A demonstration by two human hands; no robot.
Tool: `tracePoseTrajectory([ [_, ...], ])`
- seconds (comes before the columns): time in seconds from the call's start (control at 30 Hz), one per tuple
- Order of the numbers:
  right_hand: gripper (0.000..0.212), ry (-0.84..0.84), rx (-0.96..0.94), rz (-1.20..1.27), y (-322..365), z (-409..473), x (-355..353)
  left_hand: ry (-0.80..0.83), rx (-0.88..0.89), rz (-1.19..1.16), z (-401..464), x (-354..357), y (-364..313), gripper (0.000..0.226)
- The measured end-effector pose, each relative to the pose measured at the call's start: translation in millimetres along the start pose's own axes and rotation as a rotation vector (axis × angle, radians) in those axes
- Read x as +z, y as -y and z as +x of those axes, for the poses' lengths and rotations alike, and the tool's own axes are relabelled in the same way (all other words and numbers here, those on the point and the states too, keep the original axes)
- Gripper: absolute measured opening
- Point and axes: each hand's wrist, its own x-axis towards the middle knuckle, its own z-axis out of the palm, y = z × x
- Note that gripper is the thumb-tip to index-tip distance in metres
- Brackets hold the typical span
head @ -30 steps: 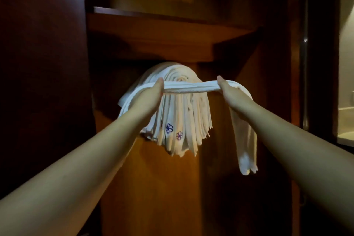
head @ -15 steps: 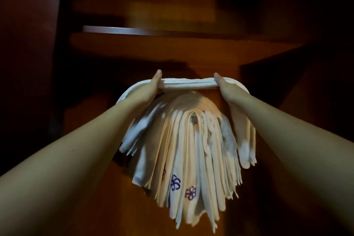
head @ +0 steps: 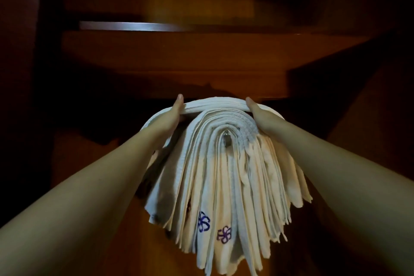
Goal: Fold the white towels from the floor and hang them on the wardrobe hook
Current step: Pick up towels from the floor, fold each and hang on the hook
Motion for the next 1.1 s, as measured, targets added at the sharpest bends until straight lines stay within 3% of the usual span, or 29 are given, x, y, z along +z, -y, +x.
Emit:
tracePoseTrajectory([
  [0.2, 0.082, -0.002, 0.019, 0.146, 0.8, 7.9, -6.1, -0.037, -0.045, -0.031, -5.6, 12.9, -5.9, 0.080],
  [0.43, 0.104, 0.073, 0.088, 0.045, -35.5, -16.9, 3.8, -0.016, -0.012, 0.009, -38.3, 25.1, 33.0, 0.083],
  [0.5, 0.105, 0.059, 0.083, 0.039, -51.1, -33.2, 3.4, -0.093, 0.011, 0.015, -54.1, 29.9, 46.7, 0.081],
  [0.6, 0.108, 0.089, 0.040, -0.019, -77.9, -63.3, 2.5, -0.174, -0.182, -0.010, -81.0, 27.8, 77.9, 0.082],
  [0.67, 0.105, 0.087, 0.127, -0.086, -98.4, -81.9, 4.5, -0.197, -0.331, 0.093, -99.1, 21.4, 99.5, 0.094],
  [0.73, 0.091, 0.127, 0.241, -0.124, -116.5, -101.5, 8.6, -0.204, -0.375, 0.142, -117.6, 17.2, 115.1, 0.091],
  [0.87, 0.068, 0.277, 0.223, -0.148, -137.2, -157.9, 14.8, 0.060, -0.243, 0.228, -166.7, 17.8, 141.3, 0.062],
  [0.97, 0.057, 0.292, 0.222, -0.298, -145.5, -209.9, 18.9, 0.111, -0.258, 0.360, -207.5, 22.9, 157.3, 0.059],
  [1.1, 0.063, 0.300, 0.267, -0.437, -160.4, -293.3, 21.7, 0.208, -0.228, 0.471, -275.9, 49.2, 166.0, 0.065],
])
